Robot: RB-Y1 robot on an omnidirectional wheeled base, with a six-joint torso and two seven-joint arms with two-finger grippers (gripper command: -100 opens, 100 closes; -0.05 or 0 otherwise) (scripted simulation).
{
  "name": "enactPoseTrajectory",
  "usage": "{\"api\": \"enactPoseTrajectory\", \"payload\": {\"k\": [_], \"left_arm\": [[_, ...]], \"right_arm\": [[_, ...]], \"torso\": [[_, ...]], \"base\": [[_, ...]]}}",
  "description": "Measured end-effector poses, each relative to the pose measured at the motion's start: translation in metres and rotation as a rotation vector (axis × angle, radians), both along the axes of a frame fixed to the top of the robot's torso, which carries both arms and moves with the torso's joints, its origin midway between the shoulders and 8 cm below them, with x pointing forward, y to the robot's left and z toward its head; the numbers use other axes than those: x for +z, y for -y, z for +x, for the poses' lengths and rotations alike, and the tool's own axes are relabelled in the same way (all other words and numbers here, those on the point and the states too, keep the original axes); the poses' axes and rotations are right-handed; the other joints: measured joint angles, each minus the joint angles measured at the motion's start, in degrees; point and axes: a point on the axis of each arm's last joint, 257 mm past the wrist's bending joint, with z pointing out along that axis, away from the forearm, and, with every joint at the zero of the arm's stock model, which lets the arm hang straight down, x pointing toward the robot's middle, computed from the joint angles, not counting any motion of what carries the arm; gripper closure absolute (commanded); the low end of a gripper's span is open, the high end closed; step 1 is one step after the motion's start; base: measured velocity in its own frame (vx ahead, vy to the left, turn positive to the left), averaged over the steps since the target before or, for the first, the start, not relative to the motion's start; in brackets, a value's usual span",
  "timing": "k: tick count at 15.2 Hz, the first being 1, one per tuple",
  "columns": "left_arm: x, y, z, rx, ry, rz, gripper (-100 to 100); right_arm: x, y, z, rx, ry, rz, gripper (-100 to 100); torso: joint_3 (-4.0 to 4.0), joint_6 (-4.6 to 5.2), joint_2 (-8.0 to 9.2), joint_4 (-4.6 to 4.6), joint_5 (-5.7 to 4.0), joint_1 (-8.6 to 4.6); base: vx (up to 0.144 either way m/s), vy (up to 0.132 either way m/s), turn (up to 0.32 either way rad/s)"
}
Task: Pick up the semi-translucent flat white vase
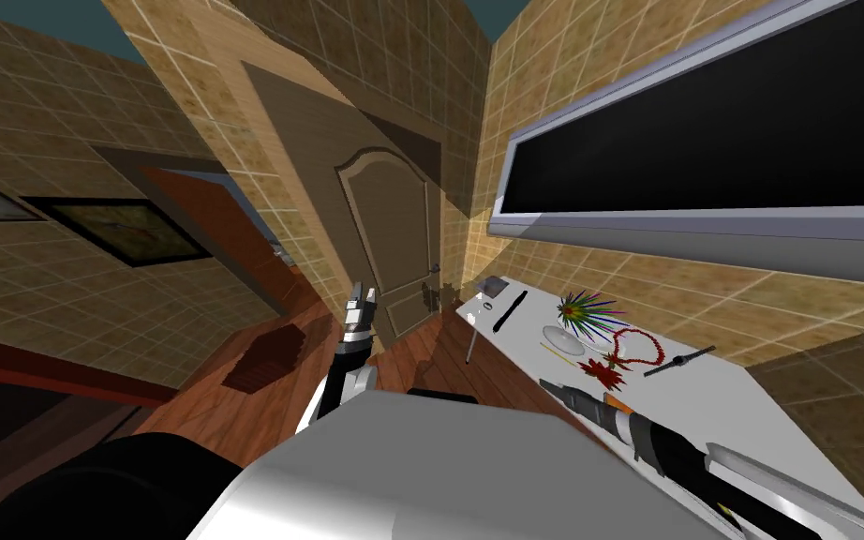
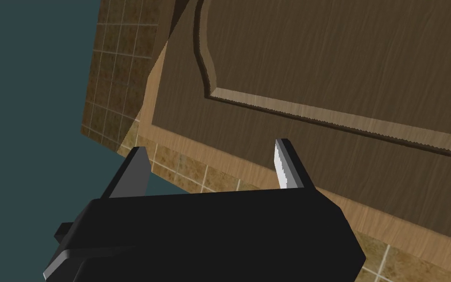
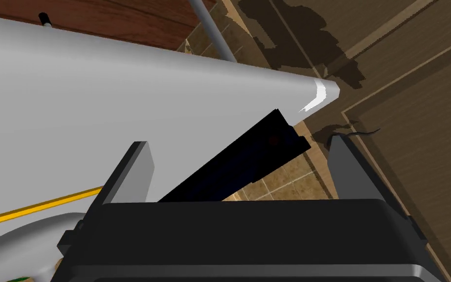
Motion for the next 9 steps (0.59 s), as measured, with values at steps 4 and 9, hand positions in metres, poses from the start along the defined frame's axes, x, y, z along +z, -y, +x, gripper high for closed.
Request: {"api": "enactPoseTrajectory", "payload": {"k": [4, 9], "left_arm": [[0.0, 0.0, 0.0, 0.0, 0.0, 0.0, 0], [0.0, 0.0, 0.0, 0.0, 0.0, 0.0, 0]], "right_arm": [[-0.01, 0.058, -0.032, -0.029, -0.097, -0.112, -100], [-0.015, 0.125, -0.066, -0.066, -0.199, -0.25, -100]], "torso": [[-0.01, 0.02, -0.02, -0.01, 0.02, 0.01], [-0.03, 0.04, -0.04, -0.01, -0.01, -0.03]], "base": [[0.091, -0.009, 0.262], [0.089, -0.027, 0.199]]}}
